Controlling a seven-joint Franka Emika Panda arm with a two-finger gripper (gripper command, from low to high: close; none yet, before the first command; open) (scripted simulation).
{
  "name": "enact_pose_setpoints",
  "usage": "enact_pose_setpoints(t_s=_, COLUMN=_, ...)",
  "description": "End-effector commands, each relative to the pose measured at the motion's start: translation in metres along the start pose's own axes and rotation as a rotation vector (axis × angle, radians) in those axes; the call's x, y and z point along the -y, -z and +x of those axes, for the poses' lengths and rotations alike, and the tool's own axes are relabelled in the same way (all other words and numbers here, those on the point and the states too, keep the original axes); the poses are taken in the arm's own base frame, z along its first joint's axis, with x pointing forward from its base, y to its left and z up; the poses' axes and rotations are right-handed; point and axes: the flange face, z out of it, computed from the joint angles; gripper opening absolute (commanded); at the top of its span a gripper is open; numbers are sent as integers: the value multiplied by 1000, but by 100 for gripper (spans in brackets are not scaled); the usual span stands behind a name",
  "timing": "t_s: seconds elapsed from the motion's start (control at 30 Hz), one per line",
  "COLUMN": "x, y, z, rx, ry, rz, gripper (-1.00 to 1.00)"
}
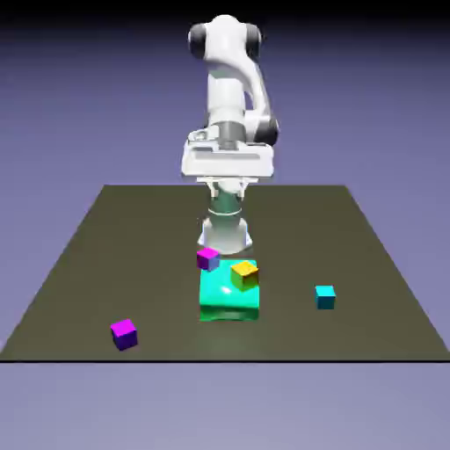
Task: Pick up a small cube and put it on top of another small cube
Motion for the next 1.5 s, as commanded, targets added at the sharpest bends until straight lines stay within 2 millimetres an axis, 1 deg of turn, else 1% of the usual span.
enact_pose_setpoints(t_s=0.0, x=5, y=-10, z=-1, rx=36, ry=-6, rz=-28, gripper=0)
enact_pose_setpoints(t_s=0.17, x=29, y=-63, z=-12, rx=217, ry=-36, rz=-173, gripper=0)
enact_pose_setpoints(t_s=0.37, x=52, y=-127, z=-40, rx=430, ry=-68, rz=-355, gripper=0)
enact_pose_setpoints(t_s=0.57, x=69, y=-186, z=-82, rx=639, ry=-92, rz=-545, gripper=0)
enact_pose_setpoints(t_s=0.8, x=79, y=-244, z=-145, rx=879, ry=-109, rz=-779, gripper=0)
enact_pose_setpoints(t_s=0.97, x=81, y=-277, z=-194, rx=1047, ry=-109, rz=-951, gripper=0)
enact_pose_setpoints(t_s=1.13, x=78, y=-303, z=-244, rx=1213, ry=-98, rz=-1128, gripper=0)
enact_pose_setpoints(t_s=1.4, x=64, y=-330, z=-319, rx=1470, ry=-50, rz=-1412, gripper=0)
enact_pose_setpoints(t_s=1.47, x=63, y=-331, z=-322, rx=1481, ry=-47, rz=-1424, gripper=0)
